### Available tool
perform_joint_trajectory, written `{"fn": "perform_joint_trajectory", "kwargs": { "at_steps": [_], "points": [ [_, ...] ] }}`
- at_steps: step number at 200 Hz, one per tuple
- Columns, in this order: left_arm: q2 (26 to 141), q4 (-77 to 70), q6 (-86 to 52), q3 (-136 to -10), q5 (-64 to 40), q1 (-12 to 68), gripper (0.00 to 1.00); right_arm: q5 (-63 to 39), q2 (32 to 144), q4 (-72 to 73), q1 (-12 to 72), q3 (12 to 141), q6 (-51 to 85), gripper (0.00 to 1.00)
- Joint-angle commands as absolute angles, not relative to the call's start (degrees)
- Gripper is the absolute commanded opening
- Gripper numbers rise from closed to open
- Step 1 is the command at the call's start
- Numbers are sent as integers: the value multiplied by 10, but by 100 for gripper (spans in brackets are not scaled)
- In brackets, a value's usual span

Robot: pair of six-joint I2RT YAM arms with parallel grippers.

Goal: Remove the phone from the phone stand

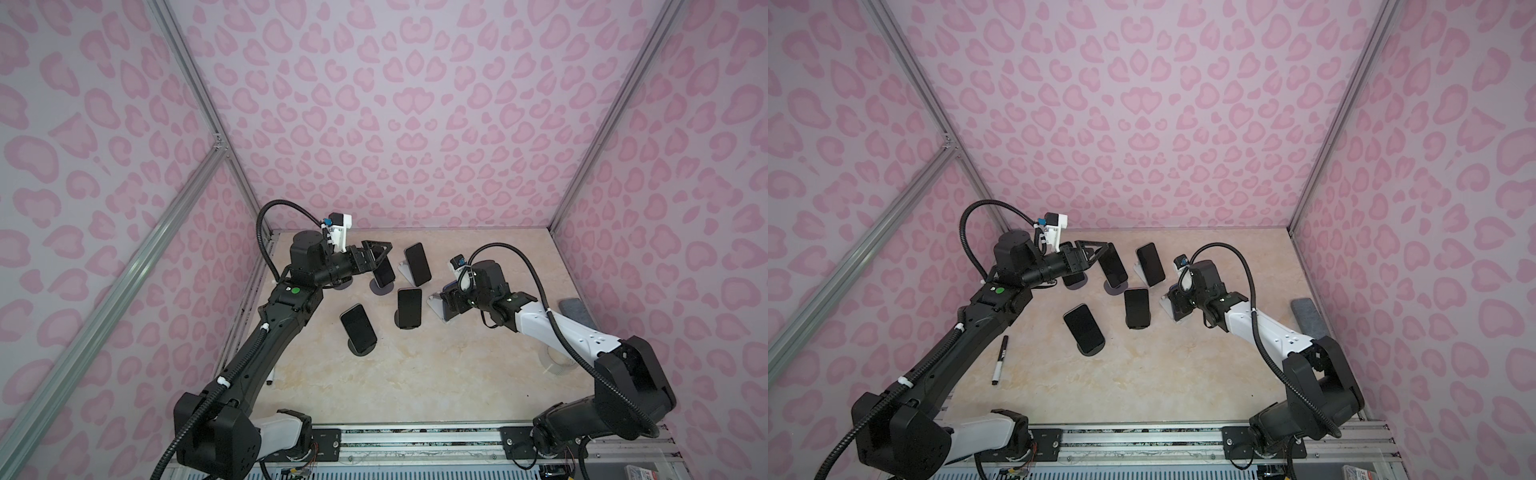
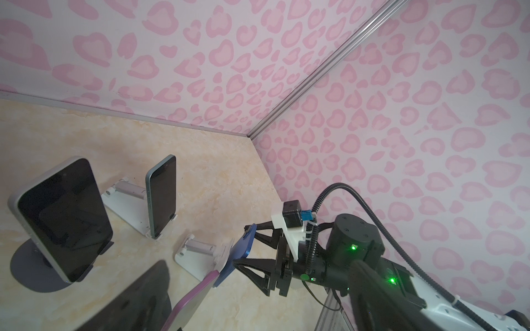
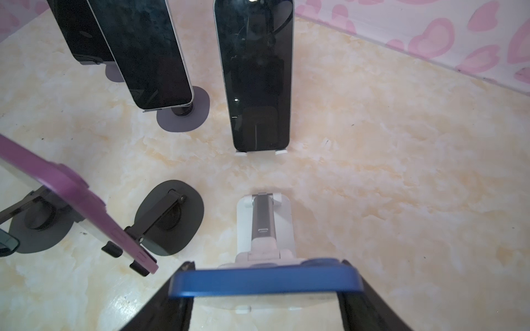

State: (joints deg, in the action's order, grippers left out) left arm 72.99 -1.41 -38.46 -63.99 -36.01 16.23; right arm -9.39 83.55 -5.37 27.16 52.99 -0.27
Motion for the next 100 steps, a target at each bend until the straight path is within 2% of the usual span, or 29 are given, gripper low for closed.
{"fn": "perform_joint_trajectory", "kwargs": {
  "at_steps": [1, 100],
  "points": [
    [723, -35, -378, -643, -363, 162, 100, -80, 827, -23, 280, 521, 7, 66],
    [711, -31, -378, -642, -354, 162, 100, 17, 769, -113, 361, 559, 11, 65]
  ]
}}
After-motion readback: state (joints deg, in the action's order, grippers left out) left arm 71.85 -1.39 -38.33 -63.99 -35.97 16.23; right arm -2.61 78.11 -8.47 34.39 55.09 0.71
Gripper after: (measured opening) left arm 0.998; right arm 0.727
